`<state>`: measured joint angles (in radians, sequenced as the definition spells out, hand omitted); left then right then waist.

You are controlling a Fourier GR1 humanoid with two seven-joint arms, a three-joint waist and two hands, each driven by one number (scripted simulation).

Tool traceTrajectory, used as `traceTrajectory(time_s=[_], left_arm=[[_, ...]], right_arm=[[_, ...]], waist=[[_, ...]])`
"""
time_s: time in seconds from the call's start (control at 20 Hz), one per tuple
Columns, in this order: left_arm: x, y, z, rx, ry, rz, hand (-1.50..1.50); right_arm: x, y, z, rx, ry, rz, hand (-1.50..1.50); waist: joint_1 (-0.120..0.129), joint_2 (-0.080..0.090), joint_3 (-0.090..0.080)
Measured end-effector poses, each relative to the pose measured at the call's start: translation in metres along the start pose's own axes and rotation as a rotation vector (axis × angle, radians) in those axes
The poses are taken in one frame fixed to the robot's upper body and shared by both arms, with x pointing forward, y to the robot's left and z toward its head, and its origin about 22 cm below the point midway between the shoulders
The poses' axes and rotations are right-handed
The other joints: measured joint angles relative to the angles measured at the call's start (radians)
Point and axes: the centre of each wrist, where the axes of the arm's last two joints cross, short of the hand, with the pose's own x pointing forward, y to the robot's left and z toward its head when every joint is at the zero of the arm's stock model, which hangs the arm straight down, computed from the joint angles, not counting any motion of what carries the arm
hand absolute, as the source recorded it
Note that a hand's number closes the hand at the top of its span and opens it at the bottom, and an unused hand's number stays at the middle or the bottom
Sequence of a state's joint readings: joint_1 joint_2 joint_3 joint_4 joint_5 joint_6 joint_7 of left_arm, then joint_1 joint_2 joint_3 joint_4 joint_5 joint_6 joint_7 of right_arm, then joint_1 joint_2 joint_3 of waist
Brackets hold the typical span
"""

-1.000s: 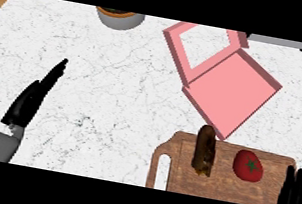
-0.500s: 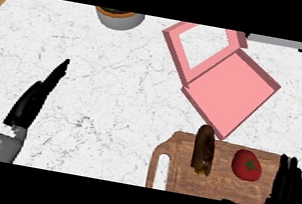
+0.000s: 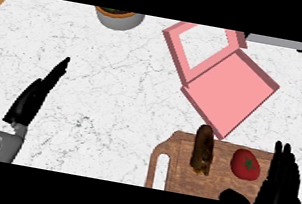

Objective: Pick the tomato from the cutting board and place it in the cardboard box

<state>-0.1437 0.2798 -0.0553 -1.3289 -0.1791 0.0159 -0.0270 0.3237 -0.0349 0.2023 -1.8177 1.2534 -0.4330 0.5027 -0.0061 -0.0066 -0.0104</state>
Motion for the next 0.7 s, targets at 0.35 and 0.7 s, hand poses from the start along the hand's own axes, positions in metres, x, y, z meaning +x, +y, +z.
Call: traceTrajectory(time_s=[0.35, 0.7], left_arm=[[0.002, 0.005, 0.005, 0.002, -0.001, -0.004, 0.0], [0.001, 0.003, 0.005, 0.009, -0.008, -0.004, 0.0]], right_arm=[[-0.002, 0.013, -0.008, 0.009, -0.004, -0.005, 1.5], [-0.005, 0.019, -0.015, -0.113, -0.057, 0.082, 1.5]], waist=[[0.001, -0.004, -0.006], [0.003, -0.007, -0.006]])
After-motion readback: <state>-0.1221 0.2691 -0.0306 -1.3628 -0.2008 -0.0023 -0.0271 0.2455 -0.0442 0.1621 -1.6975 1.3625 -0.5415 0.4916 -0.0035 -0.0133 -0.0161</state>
